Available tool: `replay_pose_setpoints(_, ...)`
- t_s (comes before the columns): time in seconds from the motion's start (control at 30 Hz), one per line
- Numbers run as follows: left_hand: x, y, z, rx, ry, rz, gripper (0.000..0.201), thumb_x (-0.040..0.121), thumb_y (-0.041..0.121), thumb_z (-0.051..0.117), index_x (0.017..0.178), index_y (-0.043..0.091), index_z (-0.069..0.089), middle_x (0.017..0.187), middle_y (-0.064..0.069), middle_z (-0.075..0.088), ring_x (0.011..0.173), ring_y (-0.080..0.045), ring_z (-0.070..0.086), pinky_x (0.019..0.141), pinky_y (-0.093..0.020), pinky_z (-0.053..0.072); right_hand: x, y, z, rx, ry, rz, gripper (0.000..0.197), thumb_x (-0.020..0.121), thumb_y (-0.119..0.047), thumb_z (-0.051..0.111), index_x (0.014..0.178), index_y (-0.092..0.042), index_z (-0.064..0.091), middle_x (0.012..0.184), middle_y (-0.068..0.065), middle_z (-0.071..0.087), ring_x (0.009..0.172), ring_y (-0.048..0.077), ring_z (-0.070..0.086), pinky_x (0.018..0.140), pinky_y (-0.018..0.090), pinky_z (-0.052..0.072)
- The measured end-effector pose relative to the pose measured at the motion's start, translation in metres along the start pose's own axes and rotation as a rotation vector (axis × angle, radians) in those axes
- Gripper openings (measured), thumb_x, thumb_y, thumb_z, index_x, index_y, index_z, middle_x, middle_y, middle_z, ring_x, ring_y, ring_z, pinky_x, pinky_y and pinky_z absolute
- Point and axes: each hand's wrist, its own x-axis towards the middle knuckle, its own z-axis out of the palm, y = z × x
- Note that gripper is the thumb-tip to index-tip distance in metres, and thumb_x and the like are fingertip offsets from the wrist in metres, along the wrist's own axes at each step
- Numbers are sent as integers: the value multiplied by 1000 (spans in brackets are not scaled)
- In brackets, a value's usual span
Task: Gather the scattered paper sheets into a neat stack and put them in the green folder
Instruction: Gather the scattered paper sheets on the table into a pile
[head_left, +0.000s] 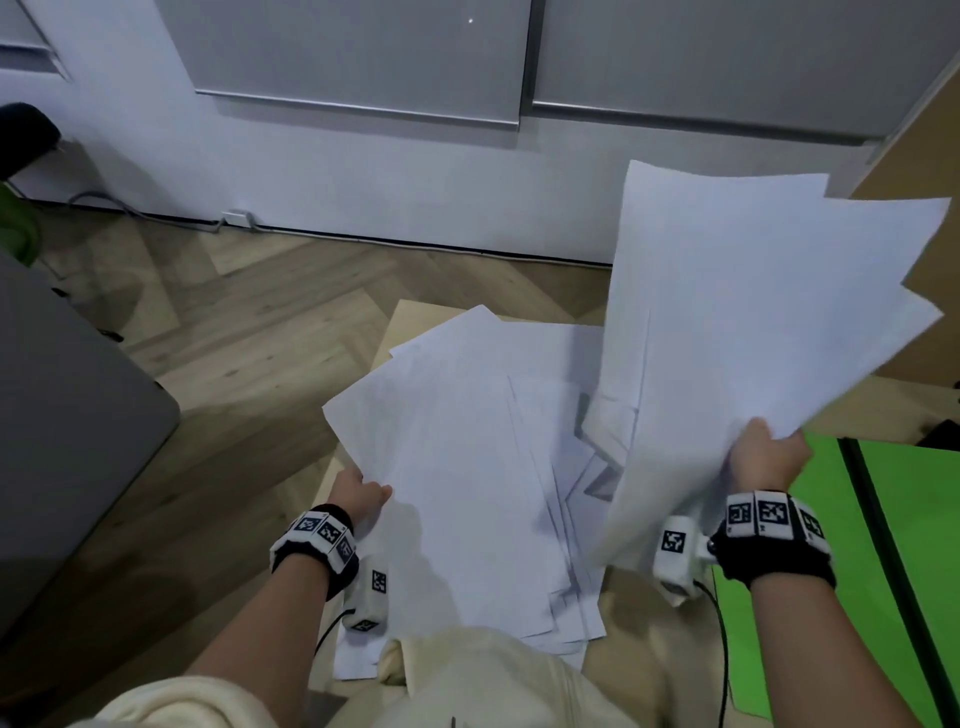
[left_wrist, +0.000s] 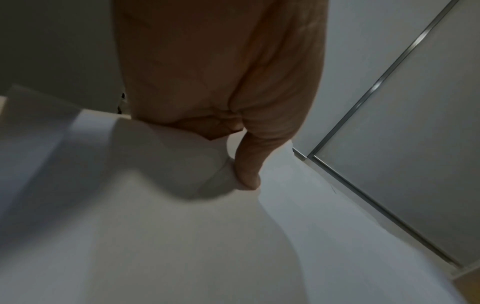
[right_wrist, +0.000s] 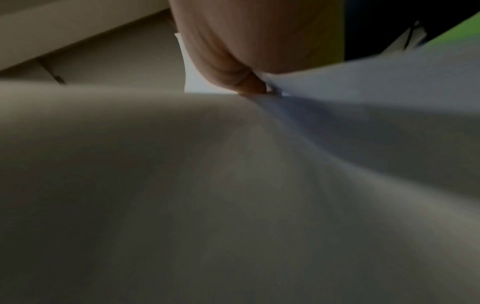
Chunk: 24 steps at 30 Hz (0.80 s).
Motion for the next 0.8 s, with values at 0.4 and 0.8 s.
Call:
replay_pose_setpoints(0.4, 5, 0, 14, -169, -54, -9, 122, 53, 77, 72, 141, -1, 41, 140, -16, 54, 124, -33, 55, 108, -48, 42, -101, 107, 44, -563, -857, 144, 62, 75, -33, 76, 125, -1, 57, 125, 16, 63, 116, 30, 59, 98, 34, 45)
replay_pose_setpoints(0.8, -6, 3, 24, -178, 73, 108, 41, 78, 14, 72, 117, 8, 63, 108, -8, 72, 98, -31, 70, 88, -46, 57, -35, 120, 34, -1160, -626, -214, 52, 93, -23, 45, 144, -22, 33, 158, 9, 18, 140, 34, 27, 108, 50, 33)
